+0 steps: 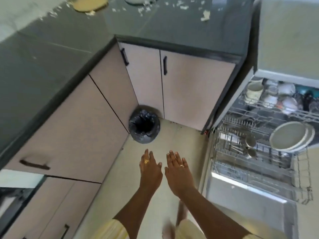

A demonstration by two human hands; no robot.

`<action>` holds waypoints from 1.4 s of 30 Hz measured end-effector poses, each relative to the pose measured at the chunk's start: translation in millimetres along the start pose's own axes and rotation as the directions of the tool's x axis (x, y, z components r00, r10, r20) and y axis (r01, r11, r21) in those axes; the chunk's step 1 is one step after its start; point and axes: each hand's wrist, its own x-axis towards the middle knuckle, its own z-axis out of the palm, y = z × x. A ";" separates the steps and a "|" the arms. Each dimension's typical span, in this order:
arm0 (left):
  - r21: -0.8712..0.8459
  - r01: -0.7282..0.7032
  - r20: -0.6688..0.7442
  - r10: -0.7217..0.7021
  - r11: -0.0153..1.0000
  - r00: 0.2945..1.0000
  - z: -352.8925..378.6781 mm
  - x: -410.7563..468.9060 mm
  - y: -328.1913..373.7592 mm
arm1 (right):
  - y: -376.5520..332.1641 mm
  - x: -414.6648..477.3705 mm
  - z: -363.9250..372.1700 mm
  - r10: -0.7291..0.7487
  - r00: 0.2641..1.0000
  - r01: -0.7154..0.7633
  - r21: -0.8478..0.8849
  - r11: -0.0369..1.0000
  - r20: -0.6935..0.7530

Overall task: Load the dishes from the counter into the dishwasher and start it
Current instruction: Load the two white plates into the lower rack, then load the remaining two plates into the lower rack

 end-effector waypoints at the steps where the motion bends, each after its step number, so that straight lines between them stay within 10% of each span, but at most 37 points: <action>1: -0.015 0.013 -0.009 -0.013 1.000 1.000 -10.6 4.7 1.7 | -4.6 10.3 -9.1 -0.005 1.000 0.005 -0.015 1.000 -0.010; 12: -0.174 0.009 -0.179 -0.041 0.985 0.983 -147.9 153.9 43.1 | -29.2 188.9 -130.4 -0.165 0.944 0.143 -0.097 0.985 -0.287; 24: -0.225 -0.079 -0.273 0.015 0.971 0.962 -266.9 332.0 67.6 | -48.9 406.4 -219.2 -0.193 0.944 0.157 -0.152 0.976 -0.266; 42: 0.157 -0.112 -0.323 0.158 0.981 0.933 -414.7 658.6 1.2 | -81.7 684.2 -286.0 0.253 0.949 -0.200 0.259 0.945 -0.189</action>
